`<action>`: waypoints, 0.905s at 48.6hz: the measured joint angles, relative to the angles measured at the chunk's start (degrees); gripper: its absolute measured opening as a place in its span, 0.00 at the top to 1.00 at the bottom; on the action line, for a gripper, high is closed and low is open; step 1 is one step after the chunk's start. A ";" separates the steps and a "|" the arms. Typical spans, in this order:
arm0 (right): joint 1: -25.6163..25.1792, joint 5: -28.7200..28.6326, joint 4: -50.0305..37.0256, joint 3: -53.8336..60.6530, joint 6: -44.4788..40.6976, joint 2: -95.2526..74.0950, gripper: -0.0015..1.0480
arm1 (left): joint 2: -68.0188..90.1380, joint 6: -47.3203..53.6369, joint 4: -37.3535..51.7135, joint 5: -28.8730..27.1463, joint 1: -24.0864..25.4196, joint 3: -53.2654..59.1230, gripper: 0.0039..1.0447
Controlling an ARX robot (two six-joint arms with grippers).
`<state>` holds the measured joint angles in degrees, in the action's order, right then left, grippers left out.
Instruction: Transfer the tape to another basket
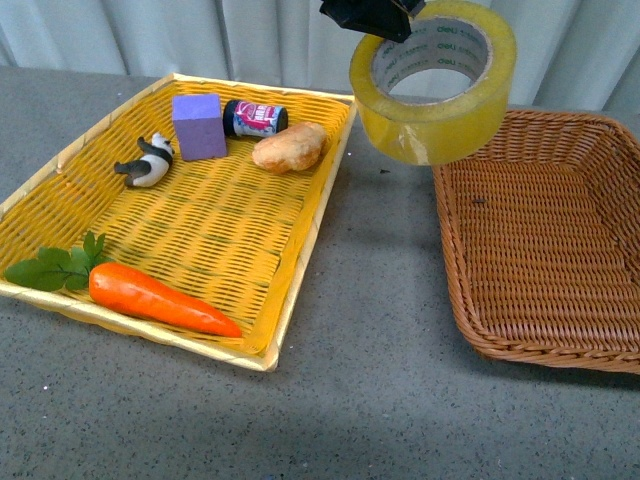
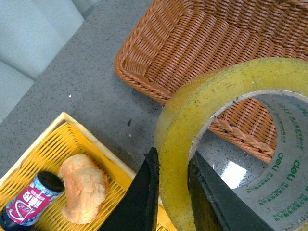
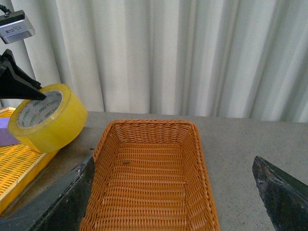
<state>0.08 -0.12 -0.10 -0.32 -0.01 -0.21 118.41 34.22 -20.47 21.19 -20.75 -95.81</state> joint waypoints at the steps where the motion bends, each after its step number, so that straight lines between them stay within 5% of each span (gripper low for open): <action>1: 0.00 0.00 0.00 0.00 0.00 0.00 0.09 | -0.02 0.31 0.00 0.02 -0.11 0.00 0.87; 15: -0.09 -0.37 0.17 -0.02 -0.44 -0.11 0.09 | -0.02 0.72 0.00 -0.11 -0.15 0.00 0.87; 27: -5.25 -14.25 -0.59 -4.92 -13.44 -15.69 0.09 | -0.15 0.76 0.00 -0.09 -0.15 0.02 0.87; 44: -8.96 -20.94 -10.08 -12.83 -16.52 -39.30 0.09 | -0.24 0.92 0.00 -0.13 -0.09 0.02 0.87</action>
<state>-8.88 -21.06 -10.17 -13.15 -16.53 -39.51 118.17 35.14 -20.47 21.06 -20.84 -95.79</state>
